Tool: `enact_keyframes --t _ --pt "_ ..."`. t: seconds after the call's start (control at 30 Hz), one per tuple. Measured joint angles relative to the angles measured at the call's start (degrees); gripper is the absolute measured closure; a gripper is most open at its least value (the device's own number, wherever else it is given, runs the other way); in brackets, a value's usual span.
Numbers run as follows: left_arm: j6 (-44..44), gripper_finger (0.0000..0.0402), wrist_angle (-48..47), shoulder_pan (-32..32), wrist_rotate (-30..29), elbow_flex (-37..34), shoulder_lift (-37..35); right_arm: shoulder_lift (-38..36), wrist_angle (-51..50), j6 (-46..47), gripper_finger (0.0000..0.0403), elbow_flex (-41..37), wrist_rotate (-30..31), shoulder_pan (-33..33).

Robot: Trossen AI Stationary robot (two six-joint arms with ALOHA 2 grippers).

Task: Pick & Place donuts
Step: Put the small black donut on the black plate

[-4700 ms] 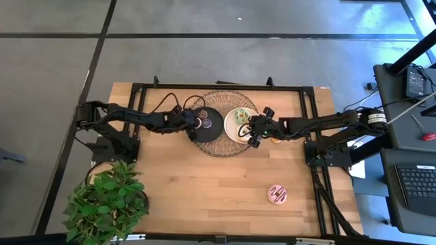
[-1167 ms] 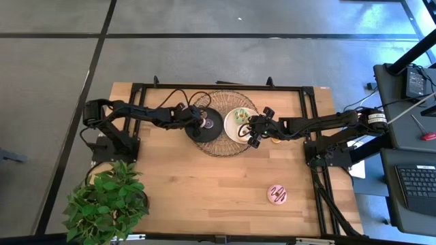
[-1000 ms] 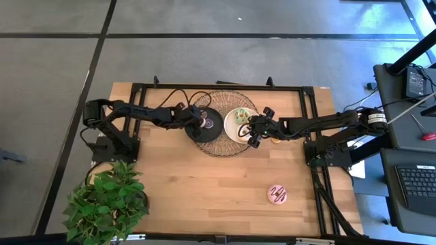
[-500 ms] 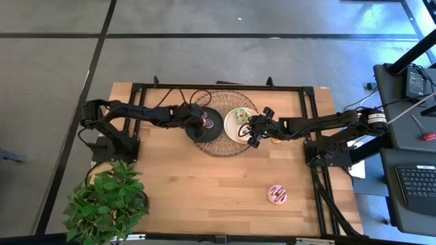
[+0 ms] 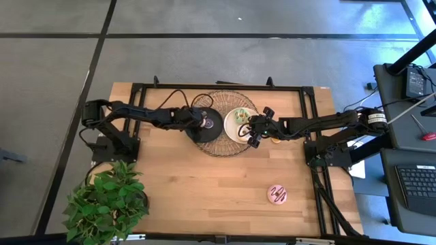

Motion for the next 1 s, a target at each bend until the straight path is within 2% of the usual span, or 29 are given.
enact_keyframes --t 0.33,0.77,1.0 --pt "-0.5 0.0242 -3.3 0.0 -6.4 0.0 0.0 0.0 0.1 0.0 0.0231 0.0 0.0 0.0" --pt "-0.1 0.0237 -2.2 -1.9 -6.0 0.0 0.0 0.0 0.1 0.0 0.0231 0.0 0.0 0.0" --pt "-1.0 0.0239 -1.4 -3.0 -11.0 0.0 0.0 0.0 0.1 -0.1 0.0231 0.0 0.0 0.0"
